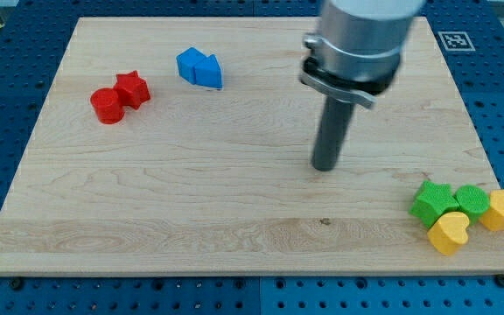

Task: Move the red circle to the center right

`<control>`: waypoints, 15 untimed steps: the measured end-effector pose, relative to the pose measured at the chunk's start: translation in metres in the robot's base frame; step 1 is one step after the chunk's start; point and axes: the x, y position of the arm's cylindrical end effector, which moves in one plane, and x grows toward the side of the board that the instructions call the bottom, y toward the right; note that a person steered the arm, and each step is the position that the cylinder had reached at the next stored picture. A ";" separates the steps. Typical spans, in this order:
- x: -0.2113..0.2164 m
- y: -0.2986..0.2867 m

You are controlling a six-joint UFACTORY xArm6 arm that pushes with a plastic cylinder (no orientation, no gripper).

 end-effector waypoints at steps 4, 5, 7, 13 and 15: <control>-0.018 -0.102; -0.014 -0.174; -0.057 -0.312; -0.059 -0.221; -0.060 -0.157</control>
